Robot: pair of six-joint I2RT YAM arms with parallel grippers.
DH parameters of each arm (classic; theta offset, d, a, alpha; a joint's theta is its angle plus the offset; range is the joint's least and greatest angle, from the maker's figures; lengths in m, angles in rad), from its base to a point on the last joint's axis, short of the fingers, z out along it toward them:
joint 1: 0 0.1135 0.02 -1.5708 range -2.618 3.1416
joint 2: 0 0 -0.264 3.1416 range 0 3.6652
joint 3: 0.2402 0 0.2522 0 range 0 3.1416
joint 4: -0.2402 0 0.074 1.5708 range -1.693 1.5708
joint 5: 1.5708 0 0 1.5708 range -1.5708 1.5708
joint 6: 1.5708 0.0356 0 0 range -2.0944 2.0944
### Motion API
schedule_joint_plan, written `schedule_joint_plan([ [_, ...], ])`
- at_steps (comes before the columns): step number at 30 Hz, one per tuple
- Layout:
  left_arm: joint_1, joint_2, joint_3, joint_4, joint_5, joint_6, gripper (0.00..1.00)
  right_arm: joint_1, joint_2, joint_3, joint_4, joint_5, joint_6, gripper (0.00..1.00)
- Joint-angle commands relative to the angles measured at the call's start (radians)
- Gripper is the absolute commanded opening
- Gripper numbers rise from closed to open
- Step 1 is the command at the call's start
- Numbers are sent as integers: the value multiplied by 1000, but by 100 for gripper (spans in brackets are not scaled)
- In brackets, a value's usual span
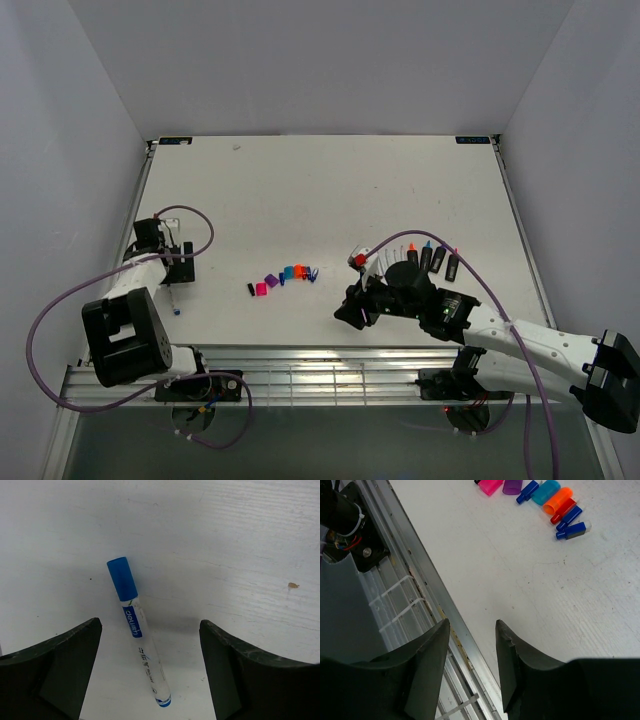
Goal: Open the pen caps
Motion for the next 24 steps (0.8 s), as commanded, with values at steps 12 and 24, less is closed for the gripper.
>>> schedule_joint_plan([
  [12, 86, 204, 16, 88, 233, 48, 57, 5, -4, -5, 25, 61, -22, 48],
  [24, 86, 162, 10, 112, 199, -53, 4, 4, 20, 0, 11, 128, -24, 48],
])
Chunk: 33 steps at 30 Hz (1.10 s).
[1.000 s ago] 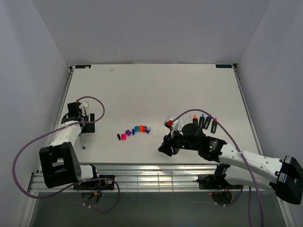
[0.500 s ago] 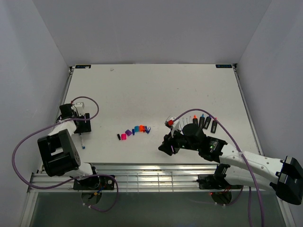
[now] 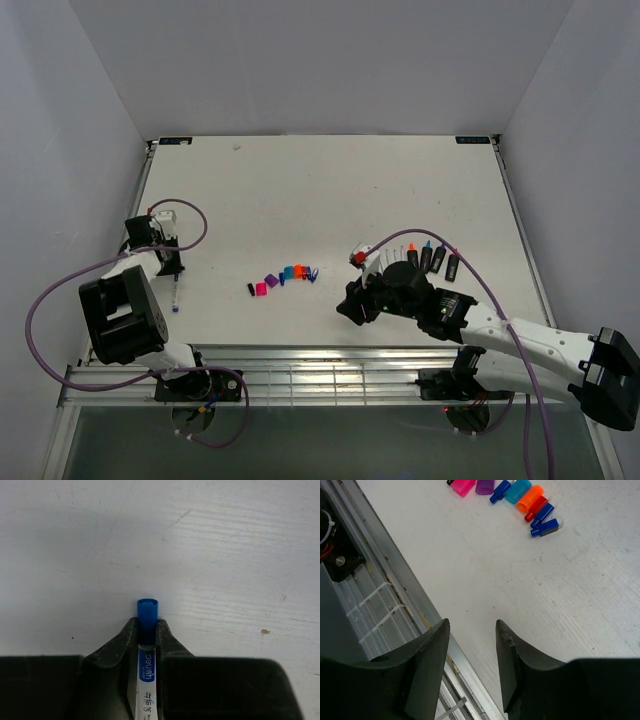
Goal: Open the pen caps
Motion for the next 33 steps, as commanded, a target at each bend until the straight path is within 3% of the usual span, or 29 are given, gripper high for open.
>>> schedule_joint_plan([
  [1, 2, -10, -11, -68, -10, -64, 1, 5, 10, -2, 8, 91, -18, 48],
  [7, 2, -118, 51, -77, 170, -274, 0, 1, 59, -1, -37, 205, -18, 52],
  [8, -2, -159, 56, -66, 217, -295, 0, -4, 65, 5, -42, 205, -11, 55],
  [10, -19, -202, 68, -48, 314, -364, 0, -22, 91, 21, -63, 201, 9, 72],
  [14, -158, -294, 84, 1, 392, -421, 0, -52, 125, 82, -68, 147, 55, 82],
  [20, -378, -365, 70, 96, 463, -573, 0, -53, 200, 226, -16, 63, 112, 82],
  [24, -476, -426, 9, 190, 454, -758, 0, -55, 229, 240, 142, -20, 185, 81],
  [28, -600, -459, -7, 217, 394, -800, 0, -55, 287, 220, 317, -88, 273, 80],
  [33, -671, -459, -7, 214, 359, -883, 0, -55, 395, 220, 533, -171, 337, 78],
])
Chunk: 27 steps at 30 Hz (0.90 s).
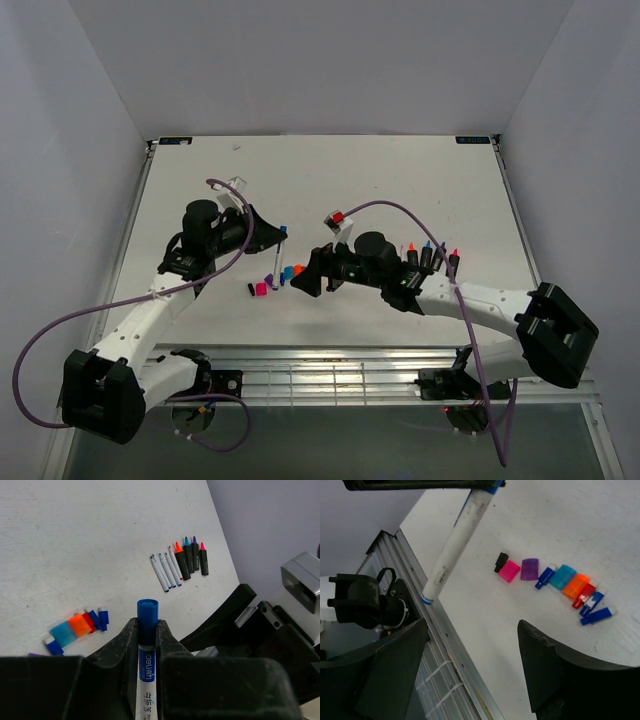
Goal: Open the pen caps
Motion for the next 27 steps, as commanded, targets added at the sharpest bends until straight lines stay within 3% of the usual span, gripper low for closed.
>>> schedule_joint_plan([
  [1, -47, -21, -9, 29, -43, -108, 0, 1, 56, 15, 239, -86, 67, 78],
  [10, -157, -7, -32, 58, -23, -137, 0, 2, 130, 38, 299, -68, 72, 76],
  [13, -176, -21, -54, 121, -16, -163, 0, 4, 161, 53, 303, -69, 78, 69],
  [14, -179, -26, -58, 127, -14, -170, 0, 1, 168, 58, 303, -69, 78, 65],
  [16, -180, -41, -68, 135, -5, -170, 1, 1, 181, 64, 296, -74, 87, 32],
  [18, -180, -53, -72, 139, 3, -148, 7, 1, 184, 61, 278, -84, 96, 8],
  [24, -182, -81, -72, 147, 59, -73, 39, 2, 123, -18, 298, -134, 121, 8],
  [27, -182, -99, -89, 149, 79, -49, 46, 2, 90, -29, 284, -141, 116, 8],
])
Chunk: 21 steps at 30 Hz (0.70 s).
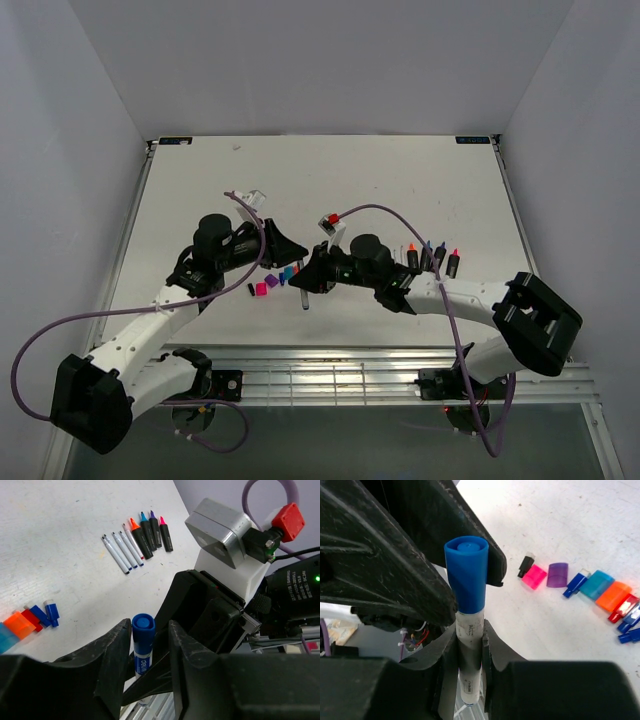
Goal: Open the pen caps
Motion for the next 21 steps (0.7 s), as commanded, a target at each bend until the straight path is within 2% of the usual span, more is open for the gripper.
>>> schedule_joint_plan([
  [1, -8, -52, -17, 45, 69, 42, 48, 11, -56, -14, 47, -45, -9, 8],
  [6, -8, -69, -42, 67, 68, 42, 57, 11, -53, -8, 48, -73, 8, 8],
  [10, -8, -73, -46, 65, 56, 48, 57, 9, -49, -1, 51, -82, 10, 8],
  [13, -8, -73, -46, 58, 40, 54, 52, 9, -41, 6, 51, -88, 14, 8],
  [16, -8, -73, -45, 56, 13, 34, 24, 9, -35, 8, 47, -84, 16, 8],
  [18, -8, -55, -39, 50, 2, 16, 7, 9, -36, 14, 0, -29, 5, 8],
  [20, -8, -37, -28, 22, -7, -18, 2, 17, -36, 53, -65, 28, -21, 8],
  [21, -8, -21, -16, 9, -28, -30, 0, 31, -32, 84, -203, 150, -89, 8],
])
